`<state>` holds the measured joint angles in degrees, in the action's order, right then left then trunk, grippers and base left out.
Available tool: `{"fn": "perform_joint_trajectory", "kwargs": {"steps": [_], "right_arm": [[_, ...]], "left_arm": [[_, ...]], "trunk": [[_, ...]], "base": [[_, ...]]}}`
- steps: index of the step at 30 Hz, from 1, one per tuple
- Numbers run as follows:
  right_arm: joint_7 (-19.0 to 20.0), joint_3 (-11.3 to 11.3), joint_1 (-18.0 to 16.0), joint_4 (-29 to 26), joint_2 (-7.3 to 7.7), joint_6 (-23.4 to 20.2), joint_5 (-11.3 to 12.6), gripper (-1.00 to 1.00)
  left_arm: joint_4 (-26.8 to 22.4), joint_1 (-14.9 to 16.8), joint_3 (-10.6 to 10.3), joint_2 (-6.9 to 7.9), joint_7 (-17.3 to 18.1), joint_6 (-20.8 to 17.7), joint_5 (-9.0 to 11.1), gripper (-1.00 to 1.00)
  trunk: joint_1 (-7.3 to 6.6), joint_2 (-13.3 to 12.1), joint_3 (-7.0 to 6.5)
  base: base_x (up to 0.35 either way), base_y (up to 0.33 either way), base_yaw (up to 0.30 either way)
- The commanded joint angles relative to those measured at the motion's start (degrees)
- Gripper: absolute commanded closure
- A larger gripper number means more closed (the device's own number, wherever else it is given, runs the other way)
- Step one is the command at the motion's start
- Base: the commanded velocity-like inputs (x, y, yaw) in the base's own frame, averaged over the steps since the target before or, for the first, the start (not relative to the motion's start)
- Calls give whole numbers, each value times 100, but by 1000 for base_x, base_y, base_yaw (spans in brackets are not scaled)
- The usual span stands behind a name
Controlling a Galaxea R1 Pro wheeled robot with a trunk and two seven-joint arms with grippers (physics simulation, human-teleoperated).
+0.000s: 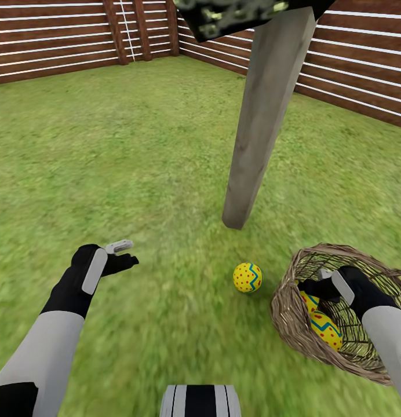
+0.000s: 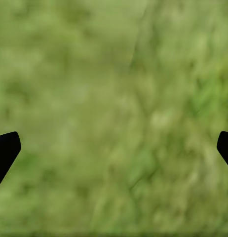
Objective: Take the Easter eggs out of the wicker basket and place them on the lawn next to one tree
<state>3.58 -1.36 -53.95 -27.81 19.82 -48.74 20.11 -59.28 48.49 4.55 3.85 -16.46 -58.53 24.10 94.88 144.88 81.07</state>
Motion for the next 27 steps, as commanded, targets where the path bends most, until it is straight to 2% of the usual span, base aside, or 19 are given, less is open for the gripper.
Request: {"fn": "perform_joint_trajectory", "kwargs": {"steps": [1, 27], "right_arm": [[38, -14, -2, -5, 4, -22, -33, -100], [37, -39, 7, 11, -63, 63, -15, -100]], "left_arm": [[-5, 2, 2, -2, -51, -18, 60, -100], [2, 2, 10, -27, -51, -18, 60, -100]], "trunk": [[-1, 2, 4], [-1, 2, 4]], "base": [[0, 0, 0], [0, 0, 0]]}}
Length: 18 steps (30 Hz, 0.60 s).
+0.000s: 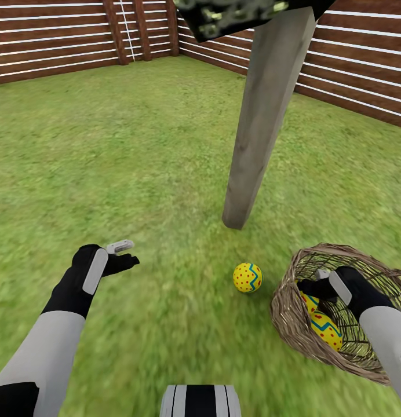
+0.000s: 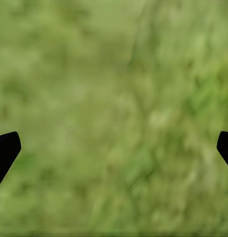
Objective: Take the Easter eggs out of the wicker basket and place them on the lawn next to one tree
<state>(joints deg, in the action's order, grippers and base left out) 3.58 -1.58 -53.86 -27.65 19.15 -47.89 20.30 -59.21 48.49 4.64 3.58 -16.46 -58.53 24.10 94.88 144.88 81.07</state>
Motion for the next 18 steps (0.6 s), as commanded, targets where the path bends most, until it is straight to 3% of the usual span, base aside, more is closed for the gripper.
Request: {"fn": "perform_joint_trajectory", "kwargs": {"steps": [1, 18], "right_arm": [[38, -16, -2, -5, 4, -21, -34, -100], [37, -10, -2, -4, 1, 105, -42, -100]], "left_arm": [[-5, 2, 2, -1, -51, -18, 60, -100], [61, 2, 2, -11, -51, -18, 60, -100]], "trunk": [[-1, 2, 4], [-1, 2, 4]], "base": [[0, 0, 0], [0, 0, 0]]}}
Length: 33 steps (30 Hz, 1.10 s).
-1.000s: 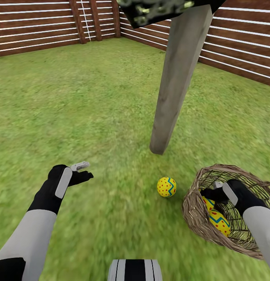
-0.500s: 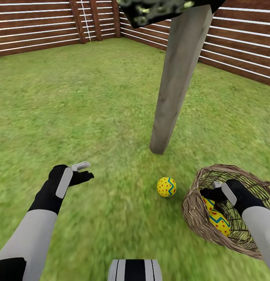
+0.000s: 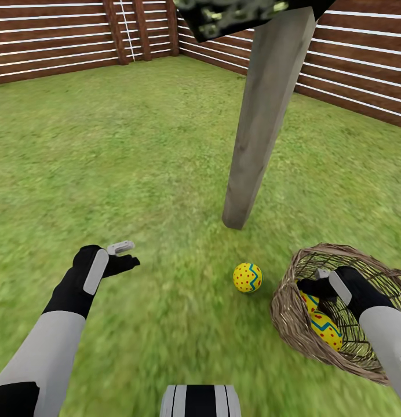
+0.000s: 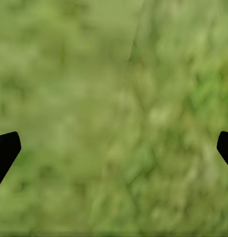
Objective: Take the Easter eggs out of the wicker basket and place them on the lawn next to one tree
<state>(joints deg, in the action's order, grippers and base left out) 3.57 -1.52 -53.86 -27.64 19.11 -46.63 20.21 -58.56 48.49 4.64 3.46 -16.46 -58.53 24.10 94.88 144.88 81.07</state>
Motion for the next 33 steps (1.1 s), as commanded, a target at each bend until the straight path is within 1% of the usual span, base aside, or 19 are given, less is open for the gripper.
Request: {"fn": "perform_joint_trajectory", "kwargs": {"steps": [1, 11, 15, 18, 20, 22, 27, 28, 33], "right_arm": [[38, -15, -2, -5, 5, 6, -34, -100], [23, -21, -2, 119, 5, 203, -39, -100], [21, -23, -2, 188, 5, 441, -46, -100], [15, -23, -2, 343, 0, 588, -111, -100], [13, -23, -2, 444, -3, 797, -268, -100], [12, -23, 0, 476, -4, 900, -354, -100], [12, -32, 0, 492, -15, 936, -377, -100], [12, -32, -1, 494, -18, 936, -377, 100], [21, -19, -1, 499, -108, 940, -378, 100]], "left_arm": [[-3, 2, 2, -1, -51, -18, 60, -100], [27, 2, 2, -1, -51, -18, 60, -100], [28, 2, 2, -3, -51, -18, 62, -100], [28, 2, 2, -3, -51, -18, 66, -100], [29, 2, 2, -3, -51, -18, 68, -100], [29, 2, 2, -4, -51, -18, 69, -100], [29, 2, 2, -5, -51, -18, 69, -100], [29, 2, 2, -8, -51, -18, 69, -100], [36, 2, 2, -11, -51, -18, 69, -100]], "trunk": [[-1, 2, 4], [-1, 2, 4], [-1, 2, 4], [-1, 2, 4], [2, 3, 26], [4, 4, 48], [4, 4, 48], [4, 4, 48], [4, 4, 48]], "base": [[0, 0, 0], [0, 0, 0], [0, 0, 0], [0, 0, 0], [0, 0, 0], [0, 0, 0], [0, 0, 0], [0, 0, 0], [0, 0, 0]]}}
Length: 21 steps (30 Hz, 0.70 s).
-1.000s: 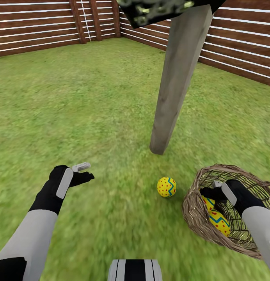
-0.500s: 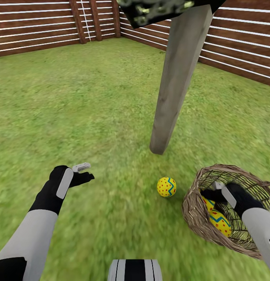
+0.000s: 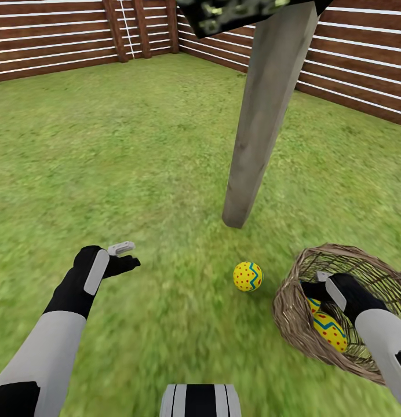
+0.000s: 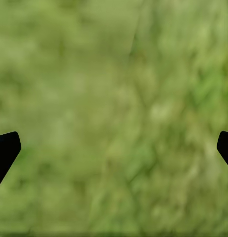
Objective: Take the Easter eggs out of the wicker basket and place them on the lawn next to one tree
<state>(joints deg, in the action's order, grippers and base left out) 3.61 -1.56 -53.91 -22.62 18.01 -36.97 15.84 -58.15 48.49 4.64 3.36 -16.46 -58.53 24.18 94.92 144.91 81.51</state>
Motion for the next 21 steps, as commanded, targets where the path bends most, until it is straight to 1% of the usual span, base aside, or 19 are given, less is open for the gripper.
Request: {"fn": "perform_joint_trajectory", "kwargs": {"steps": [1, 16, 21], "right_arm": [[20, -13, 3, -5, 1, -28, 59, 100], [34, -11, 3, -6, 3, -29, 54, 100], [32, -15, 3, -6, 4, -29, 51, 100]], "left_arm": [[-4, 3, 2, 1, -51, -18, 60, -100], [54, 3, 5, 7, -51, -18, 60, -100], [220, 3, 6, 7, -34, 38, 66, -100]], "trunk": [[0, 1, 5], [0, 1, 5], [0, 1, 5]], "base": [[0, 0, 0], [0, 0, 0], [0, 0, 0]]}}
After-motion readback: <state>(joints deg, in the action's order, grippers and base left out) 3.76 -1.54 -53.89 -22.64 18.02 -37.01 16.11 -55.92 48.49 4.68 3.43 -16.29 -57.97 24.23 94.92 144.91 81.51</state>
